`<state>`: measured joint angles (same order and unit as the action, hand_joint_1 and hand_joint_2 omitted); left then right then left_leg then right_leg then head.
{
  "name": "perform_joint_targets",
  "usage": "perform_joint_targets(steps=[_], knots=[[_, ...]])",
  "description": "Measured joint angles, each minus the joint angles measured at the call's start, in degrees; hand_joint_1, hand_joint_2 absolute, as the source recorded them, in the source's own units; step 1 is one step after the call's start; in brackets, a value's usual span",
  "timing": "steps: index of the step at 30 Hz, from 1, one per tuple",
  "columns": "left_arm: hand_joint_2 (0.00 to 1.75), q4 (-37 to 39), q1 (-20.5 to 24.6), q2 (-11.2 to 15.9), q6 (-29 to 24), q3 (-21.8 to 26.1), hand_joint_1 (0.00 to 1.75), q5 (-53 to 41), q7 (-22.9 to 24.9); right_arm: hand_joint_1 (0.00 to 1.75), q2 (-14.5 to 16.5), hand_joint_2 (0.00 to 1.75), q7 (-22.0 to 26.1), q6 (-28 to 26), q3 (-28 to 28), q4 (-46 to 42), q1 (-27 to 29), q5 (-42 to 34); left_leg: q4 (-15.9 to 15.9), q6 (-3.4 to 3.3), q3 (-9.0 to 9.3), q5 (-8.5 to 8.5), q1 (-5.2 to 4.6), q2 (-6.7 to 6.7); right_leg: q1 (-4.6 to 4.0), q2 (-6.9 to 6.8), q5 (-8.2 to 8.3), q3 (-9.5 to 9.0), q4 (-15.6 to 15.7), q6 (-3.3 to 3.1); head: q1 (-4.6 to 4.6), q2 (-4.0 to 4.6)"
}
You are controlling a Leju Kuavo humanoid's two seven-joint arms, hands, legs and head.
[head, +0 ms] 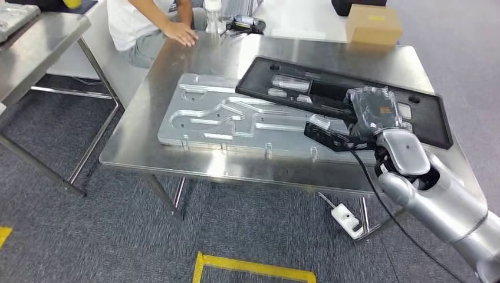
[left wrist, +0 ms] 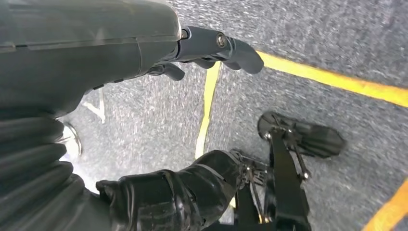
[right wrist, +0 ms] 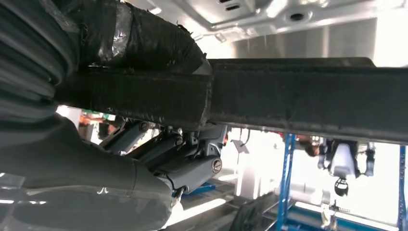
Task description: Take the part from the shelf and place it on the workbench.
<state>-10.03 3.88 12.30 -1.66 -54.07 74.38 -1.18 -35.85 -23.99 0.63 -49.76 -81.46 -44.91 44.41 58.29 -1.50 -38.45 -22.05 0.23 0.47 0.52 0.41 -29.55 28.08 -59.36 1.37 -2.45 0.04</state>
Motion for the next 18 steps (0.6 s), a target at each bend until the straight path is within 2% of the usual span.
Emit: perform_joint_targets(steps=[1,3,5,6,7,8,9,10,12,13,15,17,18], knots=[[1.75,0.0,0.1,0.0,0.0,0.0,0.00,0.0,0.0,1.75,-0.1,1.75,0.1,0.0,0.2,0.3,0.1,0.0,-0.2,-0.37,0.60,-0.21,0.06,0.01,0.05,-0.10,0.19,0.71,-1.8,0.15,0.06,0.01],[1.75,0.0,0.3,0.0,0.0,-0.1,0.00,0.0,0.0,1.75,-0.3,1.75,0.2,-0.1,0.6,0.8,0.3,0.0,-0.3,-0.84,1.68,-0.80,0.08,0.02,0.15,-0.27,-0.94,4.39,-7.5,0.42,0.10,0.01],[1.75,0.0,0.4,0.0,0.0,-0.1,0.00,0.0,0.0,1.75,-0.3,1.75,0.2,-0.1,0.8,1.4,0.7,0.0,-0.3,-1.02,2.72,-1.84,-0.01,0.08,0.08,-0.25,-4.19,9.11,-13.0,0.70,0.12,0.01],[1.75,0.0,0.4,0.0,0.0,-0.2,0.00,-0.1,-0.1,1.75,-0.3,1.75,0.3,-0.1,0.9,1.8,1.0,0.0,-0.3,-1.05,3.42,-2.48,-0.07,0.15,0.06,-0.25,-5.74,10.81,-14.1,0.79,0.11,0.01],[1.75,0.0,0.4,0.0,0.0,-0.2,0.00,-0.1,-0.1,1.75,-0.3,1.75,0.5,-0.1,0.9,2.1,1.3,0.0,-0.3,-1.05,4.24,-3.15,-0.14,0.24,0.04,-0.25,-6.46,11.78,-13.5,0.81,0.13,0.01],[1.75,0.0,0.3,0.0,0.0,-0.2,0.00,-0.2,-0.2,1.75,-0.2,1.75,0.6,-0.1,0.9,2.5,1.5,0.0,-0.3,-1.02,5.15,-3.86,-0.22,0.33,-0.01,-0.25,-5.70,12.04,-11.4,0.64,0.13,0.01],[1.75,0.0,0.3,-0.1,0.0,-0.3,0.00,-0.2,-0.3,1.75,-0.2,1.75,0.9,-0.1,0.9,2.9,1.6,0.1,-0.3,-0.96,6.05,-4.59,-0.28,0.40,-0.10,-0.26,-2.98,11.79,-8.1,0.31,0.14,0.01],[1.75,0.0,0.4,-0.1,0.0,-0.3,0.00,-0.2,-0.3,1.75,-0.2,1.75,1.1,-0.1,0.9,3.2,1.7,0.2,-0.1,-0.87,6.90,-5.32,-0.39,0.48,-0.27,-0.23,1.08,11.49,-4.4,-0.09,0.13,0.01],[1.75,0.0,0.6,-0.1,0.0,-0.4,0.00,-0.2,-0.4,1.75,-0.1,1.75,1.5,-0.2,0.9,3.9,1.8,0.4,0.0,-0.45,7.93,-6.58,-0.56,0.72,-0.74,-0.17,7.21,10.75,0.1,-0.88,0.11,0.00],[1.75,0.0,0.7,-0.1,0.0,-0.5,0.00,-0.1,-0.4,1.75,0.1,1.75,1.7,-0.2,0.9,4.2,1.9,0.5,0.1,-0.18,8.25,-6.91,-0.62,0.82,-0.89,-0.15,8.23,10.52,0.7,-1.25,0.15,0.00],[1.75,0.0,0.7,-0.1,0.3,-0.6,0.00,0.3,-0.6,1.75,0.4,1.75,2.2,-0.3,0.9,4.7,2.0,0.8,0.1,0.13,8.56,-7.34,-0.70,0.86,-0.93,-0.16,8.12,9.82,0.6,-1.67,0.24,0.00],[1.75,0.0,0.6,-0.1,0.8,-0.6,0.00,1.1,-1.8,1.75,0.9,1.75,2.7,-0.3,0.9,5.1,1.9,1.1,-0.2,0.04,8.79,-7.45,-0.77,0.83,-0.85,-0.12,7.92,9.59,0.6,-1.75,0.22,0.01],[1.75,0.0,0.7,-0.1,1.0,-0.6,0.00,1.5,-2.6,1.31,1.3,1.31,2.9,-0.4,0.9,5.3,2.0,1.3,-0.3,-0.03,8.96,-7.40,-0.77,0.82,-0.84,-0.06,7.75,9.63,0.6,-1.73,0.17,0.01]])
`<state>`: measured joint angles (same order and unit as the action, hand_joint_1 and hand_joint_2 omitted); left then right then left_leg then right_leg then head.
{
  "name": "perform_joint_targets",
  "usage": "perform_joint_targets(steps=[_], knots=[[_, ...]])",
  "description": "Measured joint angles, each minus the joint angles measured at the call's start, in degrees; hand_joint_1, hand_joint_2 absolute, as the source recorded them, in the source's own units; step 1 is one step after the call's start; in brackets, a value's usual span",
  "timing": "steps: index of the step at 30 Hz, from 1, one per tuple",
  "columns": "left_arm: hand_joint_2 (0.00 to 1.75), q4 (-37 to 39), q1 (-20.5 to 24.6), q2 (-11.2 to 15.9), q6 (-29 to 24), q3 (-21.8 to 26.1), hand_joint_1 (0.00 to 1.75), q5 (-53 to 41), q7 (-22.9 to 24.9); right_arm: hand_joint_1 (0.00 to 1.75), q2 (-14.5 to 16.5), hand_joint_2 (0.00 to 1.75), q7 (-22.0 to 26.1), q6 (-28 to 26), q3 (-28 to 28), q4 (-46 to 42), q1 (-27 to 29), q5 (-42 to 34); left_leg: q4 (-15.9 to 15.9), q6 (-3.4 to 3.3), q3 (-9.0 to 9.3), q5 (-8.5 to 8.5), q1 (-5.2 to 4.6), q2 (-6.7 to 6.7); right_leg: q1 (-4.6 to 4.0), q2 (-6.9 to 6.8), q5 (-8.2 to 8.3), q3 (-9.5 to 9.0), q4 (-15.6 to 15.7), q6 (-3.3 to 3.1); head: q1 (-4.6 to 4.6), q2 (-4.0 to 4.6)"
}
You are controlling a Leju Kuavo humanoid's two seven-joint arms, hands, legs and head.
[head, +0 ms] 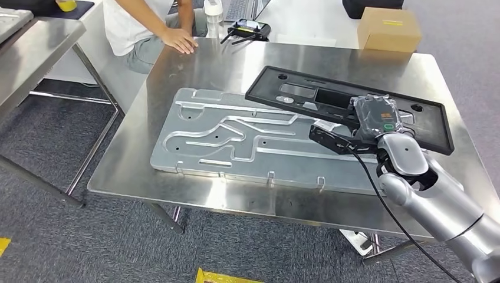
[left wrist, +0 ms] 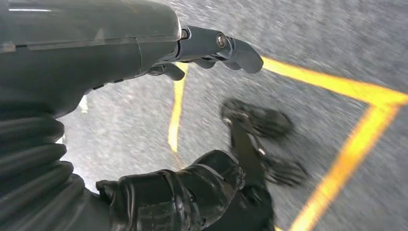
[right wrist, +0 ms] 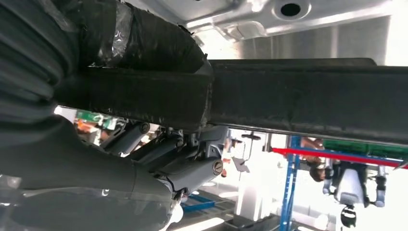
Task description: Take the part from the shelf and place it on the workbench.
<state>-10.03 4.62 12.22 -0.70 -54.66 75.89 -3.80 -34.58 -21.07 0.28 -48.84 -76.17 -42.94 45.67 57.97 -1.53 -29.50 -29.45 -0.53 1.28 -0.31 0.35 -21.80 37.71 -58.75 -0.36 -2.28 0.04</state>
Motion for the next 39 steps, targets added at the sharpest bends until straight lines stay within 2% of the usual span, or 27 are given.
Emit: perform_joint_targets(steps=[3,4,8,13,17,23,34,39], knots=[[1.75,0.0,0.4,0.0,0.1,0.0,0.00,0.7,-0.6,0.00,1.2,0.00,0.3,0.0,0.0,0.6,0.4,0.4,-0.4,0.03,0.16,0.03,-0.01,0.00,0.05,0.03,-0.42,0.08,0.1,-0.18,-0.02,0.00],[1.75,0.0,0.4,0.0,0.1,0.0,0.00,0.8,-0.3,0.00,1.6,0.00,0.4,0.0,0.0,0.8,0.5,0.5,-0.5,0.03,0.23,0.04,-0.01,0.00,0.05,0.05,-0.52,0.08,0.1,-0.26,-0.01,0.00],[0.00,0.0,0.4,0.0,-0.3,0.0,0.00,1.2,1.5,0.00,3.4,0.00,0.7,0.2,-0.1,1.9,0.9,0.8,-1.4,-0.02,0.62,-0.29,0.04,-0.03,-0.05,0.13,-0.71,0.11,0.1,-0.49,-0.01,0.00],[0.00,0.0,0.4,0.0,-0.9,0.0,0.00,0.5,4.6,0.00,5.5,0.00,1.2,0.3,-0.3,3.4,1.1,0.9,-2.1,0.30,0.80,-0.60,0.09,-0.05,-0.09,0.05,-0.69,-0.05,0.1,-0.65,-0.01,0.00],[0.00,0.0,0.4,0.0,-2.3,0.0,0.00,0.2,5.8,0.00,6.7,0.00,1.3,0.8,-0.4,4.0,1.0,0.3,-2.1,0.57,0.86,-0.44,0.09,-0.07,-0.04,0.03,-0.49,-0.16,0.1,-0.84,0.02,0.00],[0.00,0.0,0.4,0.0,-3.2,0.0,0.00,-0.3,6.9,0.00,7.7,0.00,1.3,1.6,-0.4,4.3,0.9,-1.0,-2.0,0.76,0.93,-0.30,0.07,-0.07,0.13,-0.05,-0.35,-0.29,0.1,-0.81,0.02,0.00],[0.00,0.0,0.4,0.0,-3.1,0.0,0.00,-0.5,7.3,0.00,8.7,0.00,1.3,3.5,-0.6,4.3,0.1,-2.9,-1.9,0.77,0.99,-0.30,0.05,-0.07,0.15,-0.05,-0.34,-0.43,0.2,-0.80,0.01,0.00],[0.00,0.0,0.4,0.0,-3.4,0.0,0.00,-0.3,7.5,0.00,9.0,0.00,0.8,2.5,-0.6,4.1,-0.1,-3.5,-1.7,0.61,0.92,-0.37,-0.11,-0.05,0.24,-0.06,-0.24,-0.46,0.2,-0.64,0.01,0.00]])
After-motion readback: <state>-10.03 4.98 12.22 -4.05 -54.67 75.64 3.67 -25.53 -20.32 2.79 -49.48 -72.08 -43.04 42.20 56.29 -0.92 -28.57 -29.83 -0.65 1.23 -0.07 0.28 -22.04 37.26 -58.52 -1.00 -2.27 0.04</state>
